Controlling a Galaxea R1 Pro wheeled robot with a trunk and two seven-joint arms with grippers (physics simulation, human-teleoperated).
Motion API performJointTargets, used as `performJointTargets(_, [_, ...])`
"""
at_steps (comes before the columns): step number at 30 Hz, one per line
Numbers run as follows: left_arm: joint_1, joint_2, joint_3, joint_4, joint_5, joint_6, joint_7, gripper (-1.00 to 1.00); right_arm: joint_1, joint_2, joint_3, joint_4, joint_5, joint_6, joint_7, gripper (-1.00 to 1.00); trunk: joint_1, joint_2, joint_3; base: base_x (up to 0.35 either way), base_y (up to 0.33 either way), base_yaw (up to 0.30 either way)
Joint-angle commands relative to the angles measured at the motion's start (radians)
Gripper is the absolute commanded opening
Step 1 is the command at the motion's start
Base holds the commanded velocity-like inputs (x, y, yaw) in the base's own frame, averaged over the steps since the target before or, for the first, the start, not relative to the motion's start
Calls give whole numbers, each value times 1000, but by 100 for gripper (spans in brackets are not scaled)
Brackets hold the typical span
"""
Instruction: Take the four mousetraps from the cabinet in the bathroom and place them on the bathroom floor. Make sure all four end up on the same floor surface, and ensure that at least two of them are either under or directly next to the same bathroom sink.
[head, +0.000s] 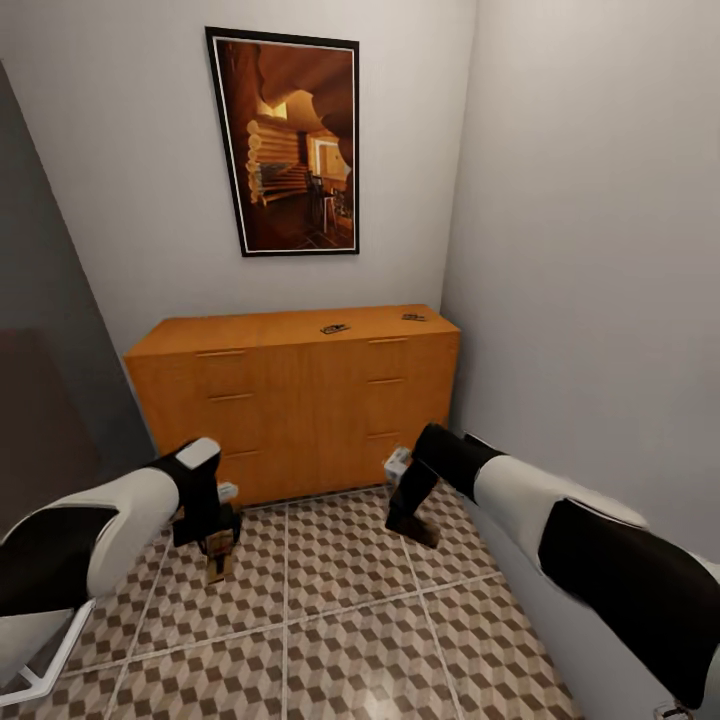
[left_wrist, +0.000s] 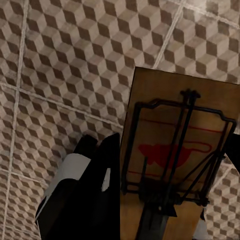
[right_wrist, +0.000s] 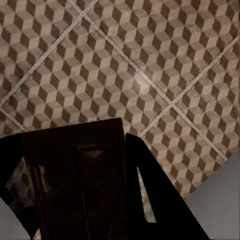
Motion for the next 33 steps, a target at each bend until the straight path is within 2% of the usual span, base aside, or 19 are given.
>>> performJointTargets(1, [13, 0, -28, 2, 7, -15, -13, -100, 20, -2, -31, 19, -16, -25, -17, -100, 0, -1, -1, 0, 0, 0])
performJointTargets(3, [53, 1, -76, 6, 5, -87, -57, -100, 56, -10, -93, 51, -19, -85, -65, -100, 0, -1, -1, 0, 0, 0])
performJointTargets(4, [67, 0, -90, 7, 4, -108, -71, -100, 65, -11, -104, 57, -19, -97, -79, -100, 0, -1, -1, -5, 0, 0])
performJointTargets(6, [123, -2, -161, 8, 4, -197, -139, -100, 104, -14, -129, 73, -20, -135, -130, -100, 0, -1, -1, -76, 0, 0])
performJointTargets(9, [202, -7, -287, 9, 5, -292, -249, -100, 164, -16, -142, 80, -20, -160, -187, -100, 0, -1, -1, -236, 0, 0])
performJointTargets(13, [282, -10, -363, 9, 4, -357, -334, -100, 199, -16, -147, 82, -20, -176, -219, -100, 0, -1, -1, -308, 0, 0])
performJointTargets(19, [362, -10, -383, 11, 4, -487, -363, -100, 235, -25, -149, 84, -20, -183, -226, -100, 0, -1, -1, -196, 0, 1])
performJointTargets(22, [388, -10, -384, 11, 4, -521, -365, -100, 252, -29, -149, 84, -21, -190, -227, -100, 0, -1, -1, -35, 0, 71])
performJointTargets(28, [469, -10, -385, 13, 3, -631, -366, -100, 292, -39, -150, 95, -21, -290, -227, -100, 0, -1, -3, -7, 0, 236])
performJointTargets(33, [496, -9, -386, 15, 3, -688, -366, -100, 307, -40, -148, 99, -21, -312, -229, -100, 0, -1, -7, -1, 0, 247])
